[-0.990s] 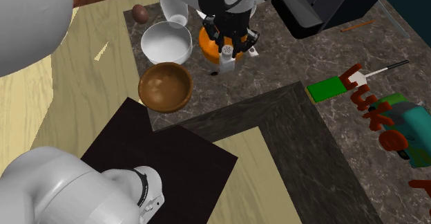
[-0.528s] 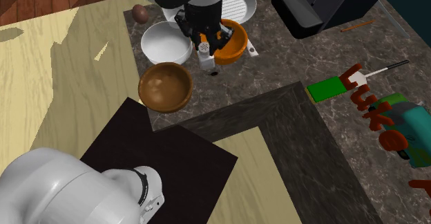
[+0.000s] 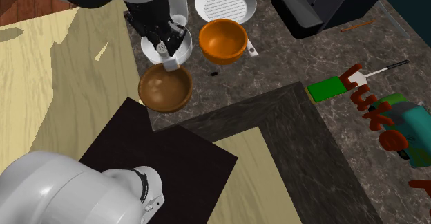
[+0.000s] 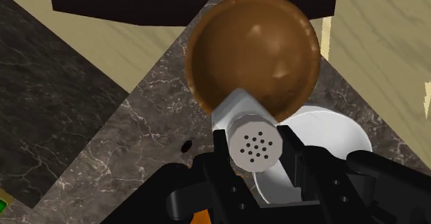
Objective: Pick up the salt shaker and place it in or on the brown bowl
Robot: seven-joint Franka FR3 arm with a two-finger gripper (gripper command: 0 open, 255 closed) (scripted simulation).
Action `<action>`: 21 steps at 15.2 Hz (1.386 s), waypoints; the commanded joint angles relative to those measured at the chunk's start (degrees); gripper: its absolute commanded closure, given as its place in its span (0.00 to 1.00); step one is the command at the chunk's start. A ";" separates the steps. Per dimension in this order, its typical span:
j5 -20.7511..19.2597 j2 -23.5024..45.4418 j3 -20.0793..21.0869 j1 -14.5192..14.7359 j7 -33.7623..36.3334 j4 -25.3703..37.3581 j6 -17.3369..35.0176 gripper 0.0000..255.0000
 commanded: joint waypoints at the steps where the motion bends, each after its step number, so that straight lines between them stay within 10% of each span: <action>1: 1.54 -2.90 2.28 1.46 2.86 -1.04 -1.80 1.00; 21: 3.23 0.61 4.39 2.48 3.93 -13.21 13.91 1.00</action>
